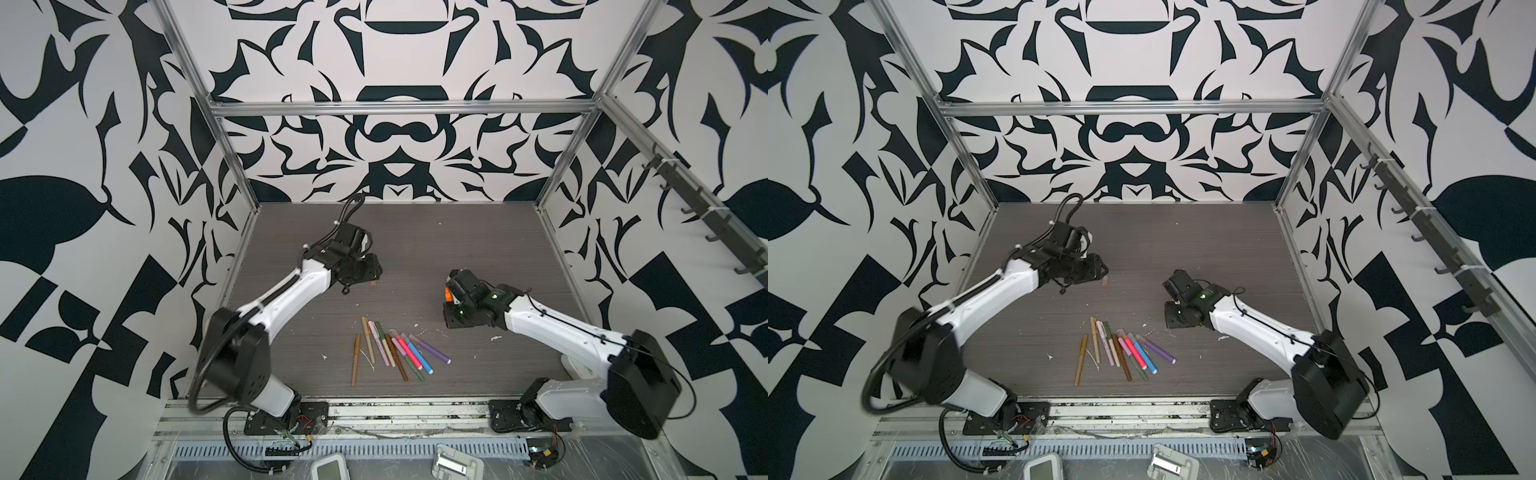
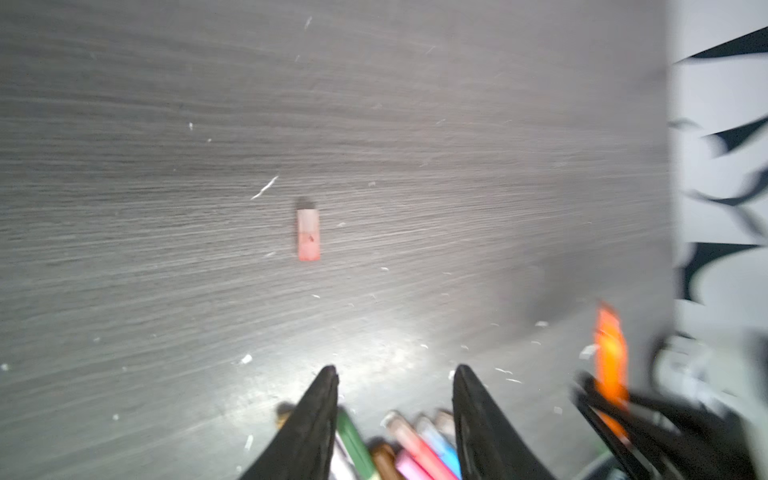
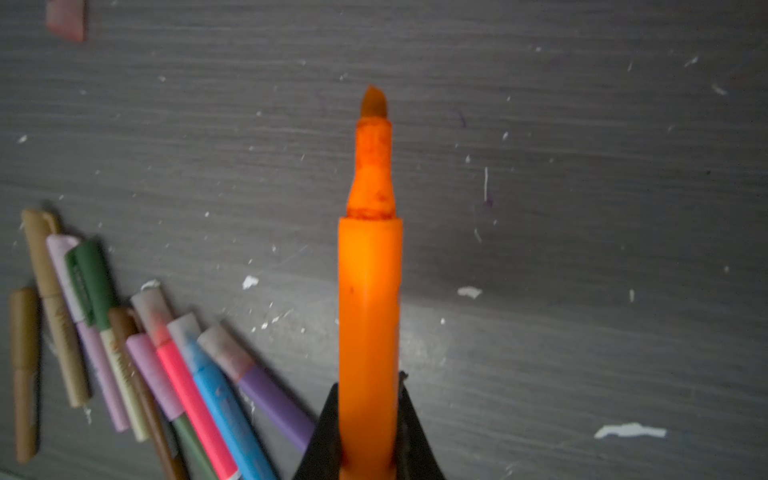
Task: Open the pen caps
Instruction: 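Pull the cap off with the left gripper while the right gripper holds the marker, then lay the uncapped orange marker on the table with the right gripper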
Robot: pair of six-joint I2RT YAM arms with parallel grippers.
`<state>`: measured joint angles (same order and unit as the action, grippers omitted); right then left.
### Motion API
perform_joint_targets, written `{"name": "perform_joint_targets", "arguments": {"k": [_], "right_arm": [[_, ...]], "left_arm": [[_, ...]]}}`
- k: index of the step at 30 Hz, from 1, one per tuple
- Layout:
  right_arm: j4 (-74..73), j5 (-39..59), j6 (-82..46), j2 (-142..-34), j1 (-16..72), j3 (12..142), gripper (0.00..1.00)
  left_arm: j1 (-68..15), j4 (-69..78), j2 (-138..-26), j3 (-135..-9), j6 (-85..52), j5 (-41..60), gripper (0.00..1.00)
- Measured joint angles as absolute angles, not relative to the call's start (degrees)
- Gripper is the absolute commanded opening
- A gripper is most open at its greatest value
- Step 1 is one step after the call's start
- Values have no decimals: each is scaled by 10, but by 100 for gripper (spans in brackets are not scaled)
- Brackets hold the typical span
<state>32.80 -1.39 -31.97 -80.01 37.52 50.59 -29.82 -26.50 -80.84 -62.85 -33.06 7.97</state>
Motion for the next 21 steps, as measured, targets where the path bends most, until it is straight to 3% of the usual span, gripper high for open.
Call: {"name": "perform_joint_targets", "arguments": {"k": [5,8,11,12,13,21], "right_arm": [[322,-20,-277,-933,369,599,1],[320,-39,-256,-1003,369,659,1],[324,-55,-239,-1065,367,720,0],[327,-58,-235,-1084,366,739,0],[331,-62,-231,-1102,364,759,0],[345,-59,-215,-1178,351,834,13]], "left_arm": [[-300,-264,-676,-536,-345,81,51],[-300,-297,-604,-521,-345,68,59],[-300,-326,-527,-521,-343,50,74],[-300,-334,-505,-520,-344,45,91],[-300,-341,-484,-519,-345,36,100],[-296,-376,-378,-476,-382,-43,99]]}}
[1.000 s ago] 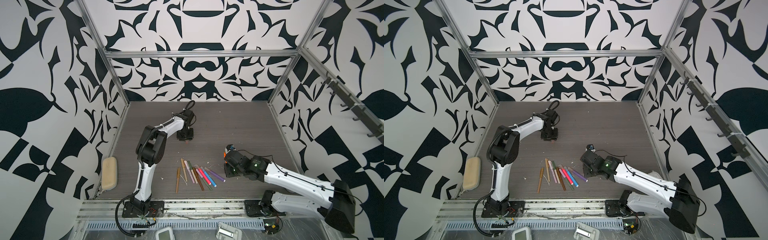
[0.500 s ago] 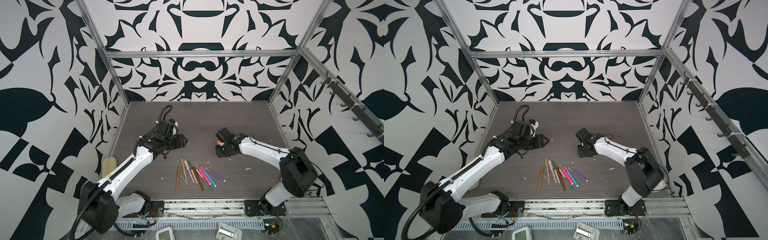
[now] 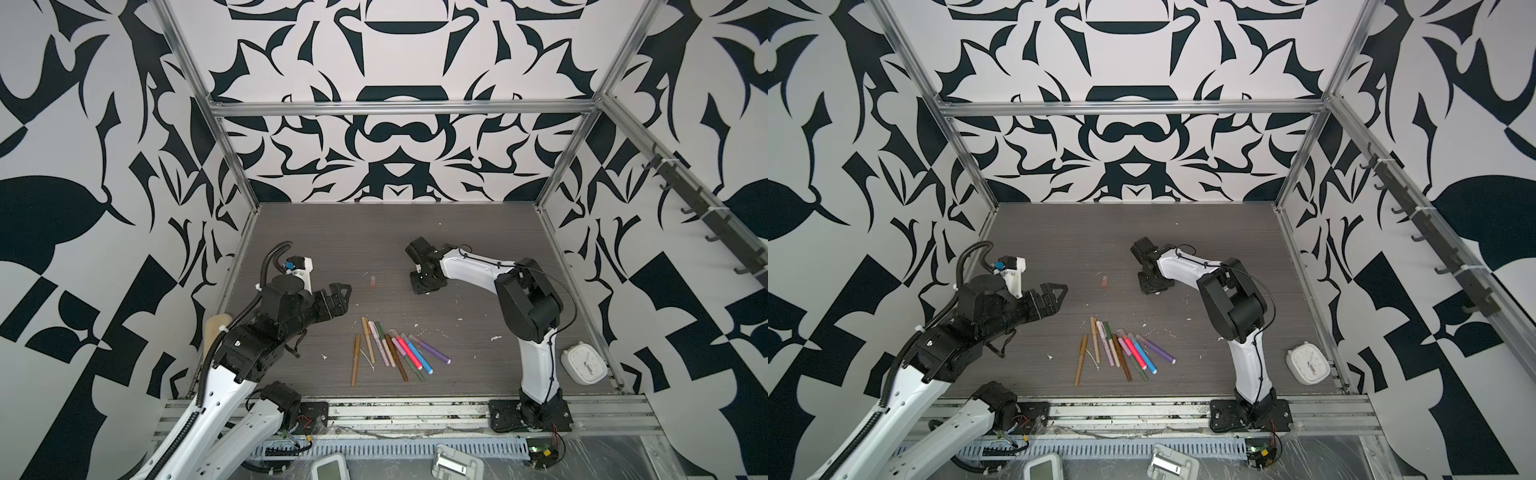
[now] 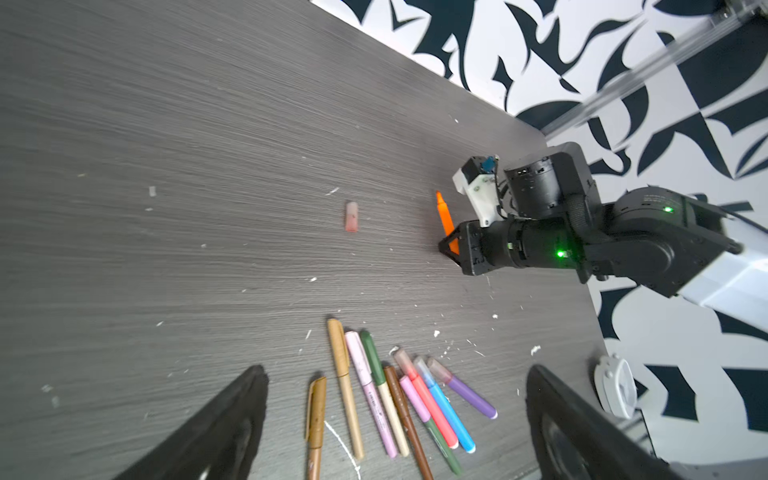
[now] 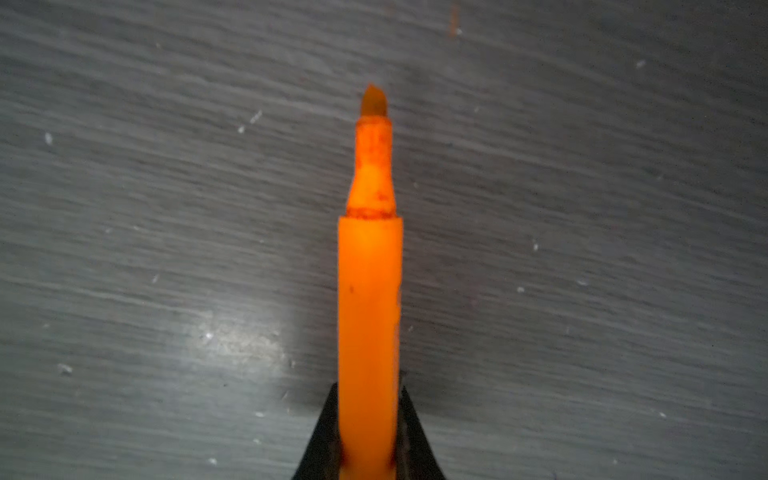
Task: Open the pen caps
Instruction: 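Lay the uncapped orange marker on the table with the right gripper, then grasp the purple marker with the right gripper and lift it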
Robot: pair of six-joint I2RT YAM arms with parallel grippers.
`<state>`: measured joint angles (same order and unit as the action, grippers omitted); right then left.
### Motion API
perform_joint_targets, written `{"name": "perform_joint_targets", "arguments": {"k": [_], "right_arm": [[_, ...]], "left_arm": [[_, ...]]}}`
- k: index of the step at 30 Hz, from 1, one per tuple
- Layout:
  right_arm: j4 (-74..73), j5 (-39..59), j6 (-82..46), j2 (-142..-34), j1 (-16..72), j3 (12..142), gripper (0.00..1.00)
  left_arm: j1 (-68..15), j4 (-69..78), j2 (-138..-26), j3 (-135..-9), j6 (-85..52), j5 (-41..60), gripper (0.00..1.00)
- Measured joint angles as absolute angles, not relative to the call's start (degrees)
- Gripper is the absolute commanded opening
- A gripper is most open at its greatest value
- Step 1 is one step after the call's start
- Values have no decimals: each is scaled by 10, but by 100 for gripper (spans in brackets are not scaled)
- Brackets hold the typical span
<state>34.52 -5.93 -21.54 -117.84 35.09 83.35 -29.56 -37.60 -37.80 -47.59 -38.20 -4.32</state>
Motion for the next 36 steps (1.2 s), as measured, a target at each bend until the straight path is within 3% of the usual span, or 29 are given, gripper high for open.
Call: {"name": "perform_joint_targets", "arguments": {"k": [4,9,20,24,31,36], "right_arm": [[347,-57,-213,-1182,348,839,40],[347,-51,-210,-1181,343,838,57],[361,-36,-206,-1115,341,785,56],[329,-1,-205,-991,342,679,48],[279,58,-246,-724,393,421,50],[273,67,-299,-624,459,318,47]], "left_arm": [[-295,-404,-375,-484,-394,-75,99],[-295,-433,-416,-519,-403,-76,99],[-295,-461,-484,-556,-407,-49,99],[-295,-419,-486,-526,-421,-25,99],[-295,-362,-560,-482,-446,-17,99],[-289,-380,-643,-523,-426,-63,99]]}}
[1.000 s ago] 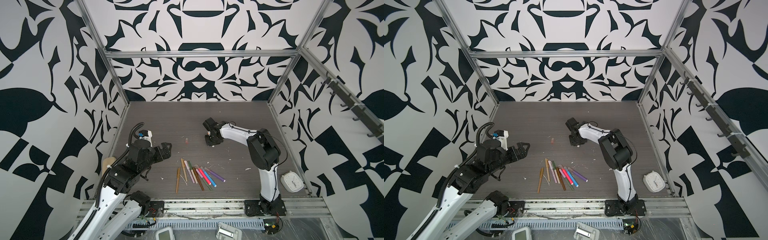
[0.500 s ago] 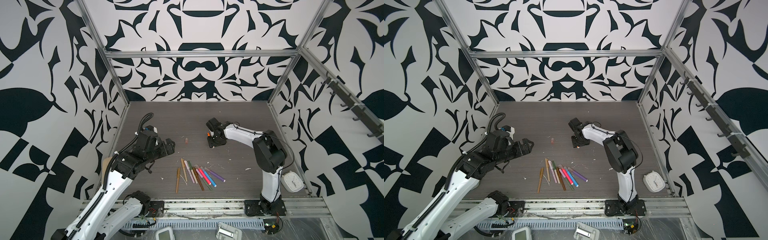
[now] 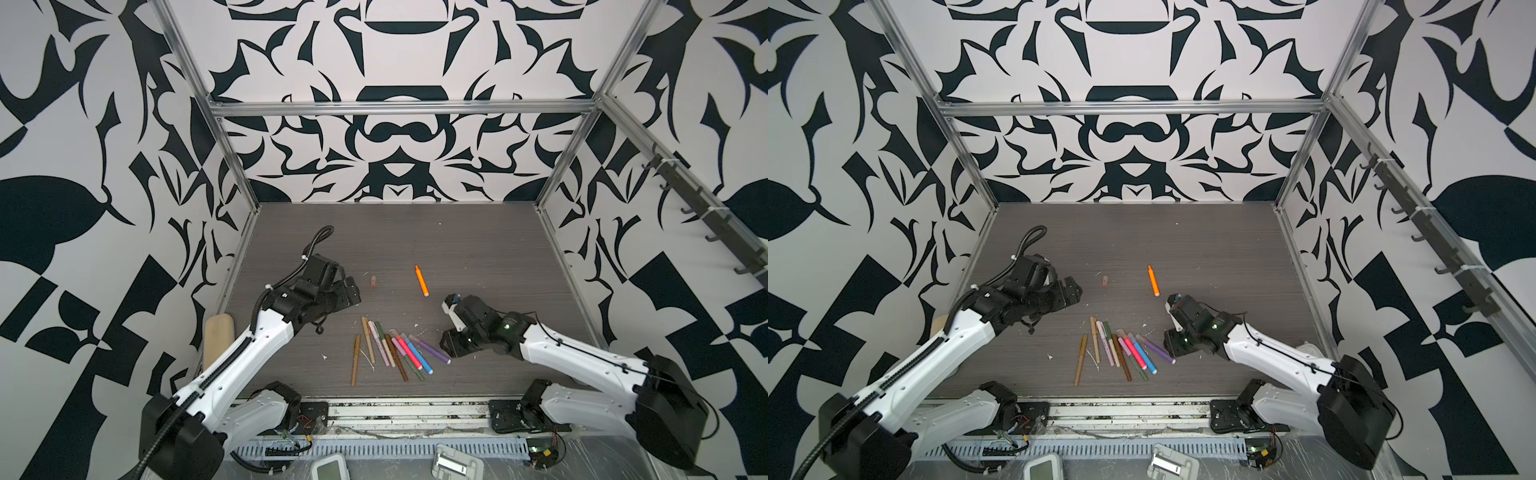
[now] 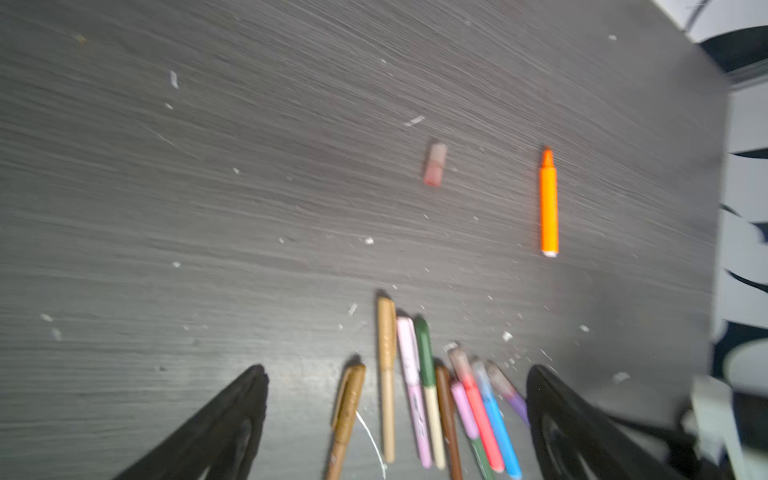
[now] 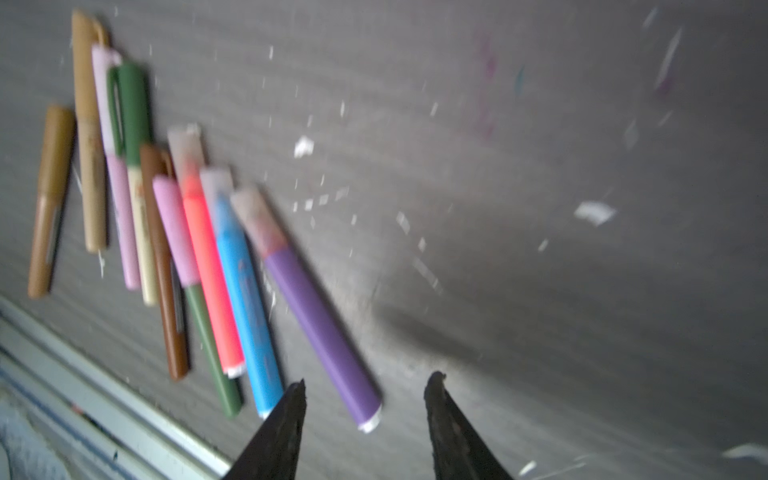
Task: Open the pen caps
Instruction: 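Grasp the purple marker with the right gripper and lift it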
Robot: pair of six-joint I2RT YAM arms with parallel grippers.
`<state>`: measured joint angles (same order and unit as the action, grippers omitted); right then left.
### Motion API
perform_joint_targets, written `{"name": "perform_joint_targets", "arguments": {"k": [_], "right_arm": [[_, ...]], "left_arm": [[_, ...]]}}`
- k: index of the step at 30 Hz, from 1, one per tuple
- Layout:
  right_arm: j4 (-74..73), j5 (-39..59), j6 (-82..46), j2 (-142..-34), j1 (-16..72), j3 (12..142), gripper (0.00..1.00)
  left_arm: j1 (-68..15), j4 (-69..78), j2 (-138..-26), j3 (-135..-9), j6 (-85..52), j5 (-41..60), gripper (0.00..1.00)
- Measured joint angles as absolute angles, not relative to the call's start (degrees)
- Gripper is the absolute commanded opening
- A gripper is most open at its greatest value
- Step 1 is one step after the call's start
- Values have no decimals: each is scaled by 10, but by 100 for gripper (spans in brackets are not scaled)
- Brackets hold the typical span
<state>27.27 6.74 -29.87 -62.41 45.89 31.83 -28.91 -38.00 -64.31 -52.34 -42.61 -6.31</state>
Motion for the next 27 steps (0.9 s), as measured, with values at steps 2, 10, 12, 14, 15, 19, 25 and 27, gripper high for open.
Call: {"name": "perform_joint_targets", "arguments": {"k": [2,10,12,14,15,19,25,27], "right_arm": [[272,62,-311,-616,475,309,46],[260,21,-328,-685,528,319,43],[260,11,-328,-717,537,335,41],[259,1,-326,-745,543,351,41],[258,-3,-326,-757,545,357,40],[254,-15,-324,-781,547,365,34],[261,-31,-324,-803,547,376,34],[264,-35,-324,-806,549,378,31]], "left_arm": [[-288,-382,-666,-542,-409,-66,99],[-288,-329,-634,-508,-369,-23,100],[-288,-319,-605,-489,-366,-15,99],[-288,-316,-585,-481,-364,-10,99],[-288,-315,-578,-481,-362,-6,99],[-288,-312,-577,-481,-360,5,99],[-288,-323,-613,-481,-349,39,99],[-288,-322,-619,-481,-346,51,99]]}}
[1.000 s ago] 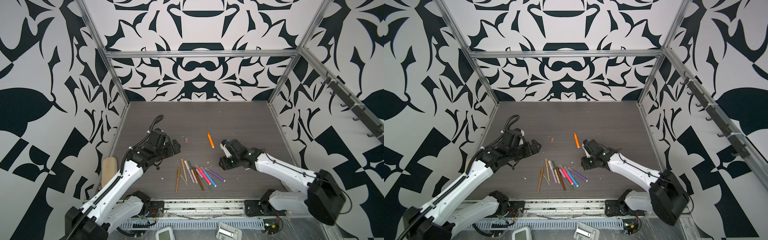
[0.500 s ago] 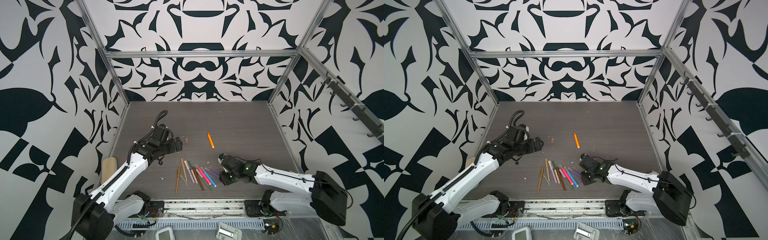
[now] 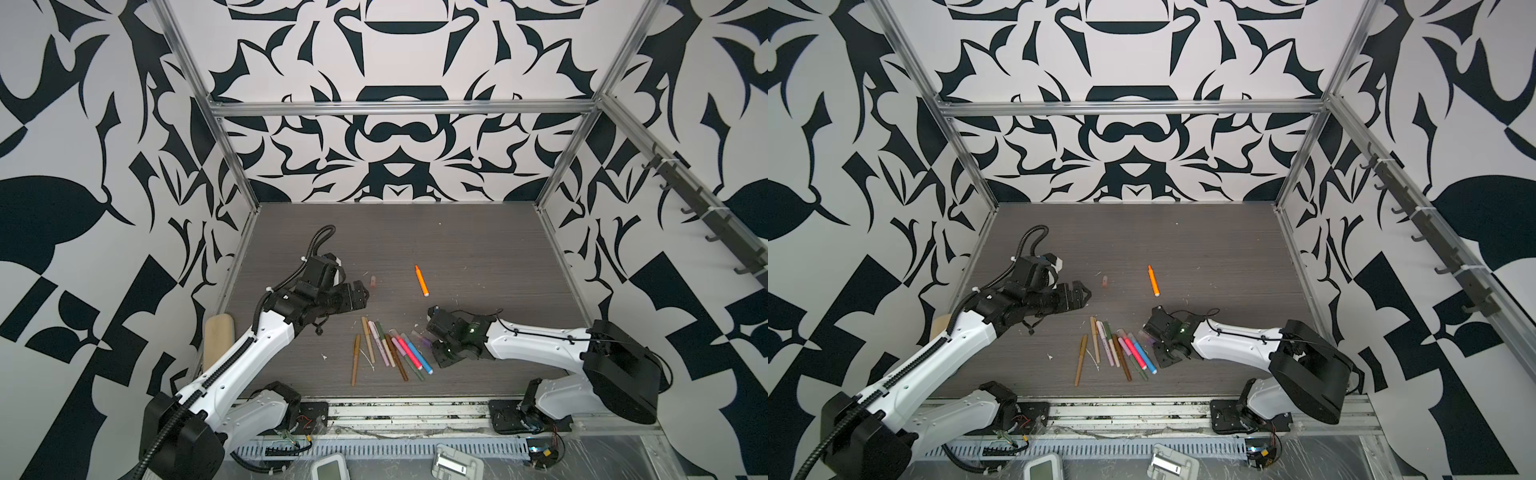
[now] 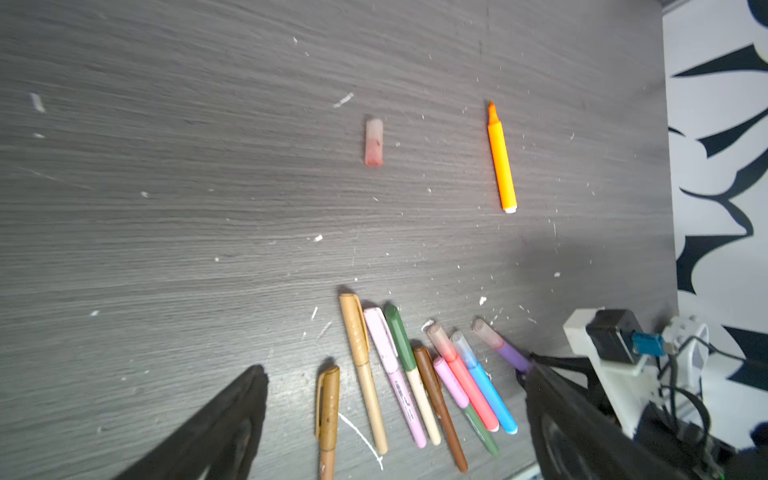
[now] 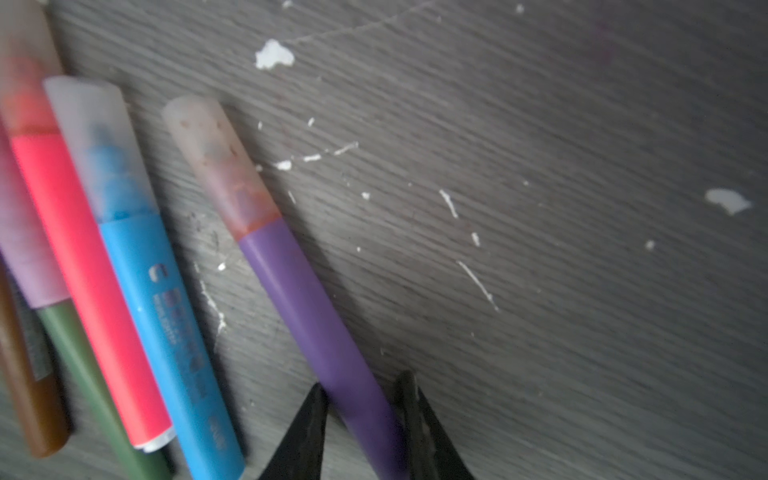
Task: Open the pen caps
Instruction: 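Grasp the purple marker with the right gripper and lift it, then grip the purple marker's cap with the left gripper near the right gripper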
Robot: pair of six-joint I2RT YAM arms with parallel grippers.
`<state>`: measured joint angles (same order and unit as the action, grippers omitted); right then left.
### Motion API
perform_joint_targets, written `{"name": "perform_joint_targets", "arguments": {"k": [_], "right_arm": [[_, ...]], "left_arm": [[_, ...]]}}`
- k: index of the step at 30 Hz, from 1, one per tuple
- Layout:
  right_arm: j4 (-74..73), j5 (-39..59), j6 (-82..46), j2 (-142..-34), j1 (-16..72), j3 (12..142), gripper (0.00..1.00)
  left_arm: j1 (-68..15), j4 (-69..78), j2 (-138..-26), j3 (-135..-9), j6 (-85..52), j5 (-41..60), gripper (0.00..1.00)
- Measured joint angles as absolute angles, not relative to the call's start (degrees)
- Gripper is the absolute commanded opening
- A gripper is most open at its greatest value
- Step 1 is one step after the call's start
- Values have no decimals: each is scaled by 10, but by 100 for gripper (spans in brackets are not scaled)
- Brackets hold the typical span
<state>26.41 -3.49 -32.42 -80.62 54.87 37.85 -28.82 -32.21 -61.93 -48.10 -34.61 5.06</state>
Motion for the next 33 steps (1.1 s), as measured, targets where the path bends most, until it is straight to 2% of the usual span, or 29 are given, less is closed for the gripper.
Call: {"name": "perform_joint_targets", "arguments": {"k": [10,13,16,19,25,33], "right_arm": [[267,-41,-334,-806,549,379,12],[271,-41,-335,-802,549,380,10],[288,-35,-330,-786,548,390,7],[297,-17,-327,-763,548,418,0],[273,39,-331,-750,547,463,0],[253,77,-345,-747,547,476,0]], "left_arm": [[-288,-276,-641,-482,-366,107,99],[-297,-233,-662,-470,-393,134,99],[-317,-188,-682,-448,-425,154,96],[-343,-149,-700,-431,-456,170,91],[-370,-79,-744,-429,-509,190,76],[-375,-49,-768,-429,-549,194,70]]}}
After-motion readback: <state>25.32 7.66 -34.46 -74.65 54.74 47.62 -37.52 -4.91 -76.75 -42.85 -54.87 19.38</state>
